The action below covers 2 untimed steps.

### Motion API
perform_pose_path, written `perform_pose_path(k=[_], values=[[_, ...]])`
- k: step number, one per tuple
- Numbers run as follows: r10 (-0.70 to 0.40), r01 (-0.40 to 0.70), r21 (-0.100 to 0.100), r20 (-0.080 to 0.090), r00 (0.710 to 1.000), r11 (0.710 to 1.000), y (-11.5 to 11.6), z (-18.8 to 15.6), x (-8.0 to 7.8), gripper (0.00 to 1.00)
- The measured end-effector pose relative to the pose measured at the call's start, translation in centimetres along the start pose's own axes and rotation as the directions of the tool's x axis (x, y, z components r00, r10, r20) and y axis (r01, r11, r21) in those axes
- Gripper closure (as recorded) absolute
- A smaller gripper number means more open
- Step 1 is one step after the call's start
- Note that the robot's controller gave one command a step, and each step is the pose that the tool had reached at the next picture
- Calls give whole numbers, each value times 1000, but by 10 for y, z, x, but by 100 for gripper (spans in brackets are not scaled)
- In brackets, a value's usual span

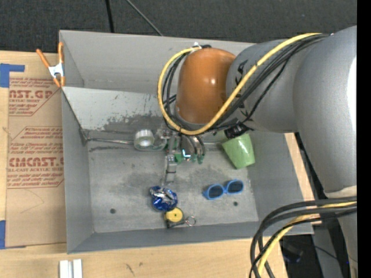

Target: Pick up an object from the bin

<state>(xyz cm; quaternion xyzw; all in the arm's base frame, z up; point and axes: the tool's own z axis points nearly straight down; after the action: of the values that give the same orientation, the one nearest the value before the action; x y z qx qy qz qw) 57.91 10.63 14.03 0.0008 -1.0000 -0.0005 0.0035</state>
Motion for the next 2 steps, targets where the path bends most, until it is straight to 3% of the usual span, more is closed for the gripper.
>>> perform_pose_path(k=[1, 2], values=[[-96, 96, 3, 18, 995, 995, -52, 57, 40, 0], [-65, 65, 2, 22, 998, 998, -35, 63, 96, 0]])
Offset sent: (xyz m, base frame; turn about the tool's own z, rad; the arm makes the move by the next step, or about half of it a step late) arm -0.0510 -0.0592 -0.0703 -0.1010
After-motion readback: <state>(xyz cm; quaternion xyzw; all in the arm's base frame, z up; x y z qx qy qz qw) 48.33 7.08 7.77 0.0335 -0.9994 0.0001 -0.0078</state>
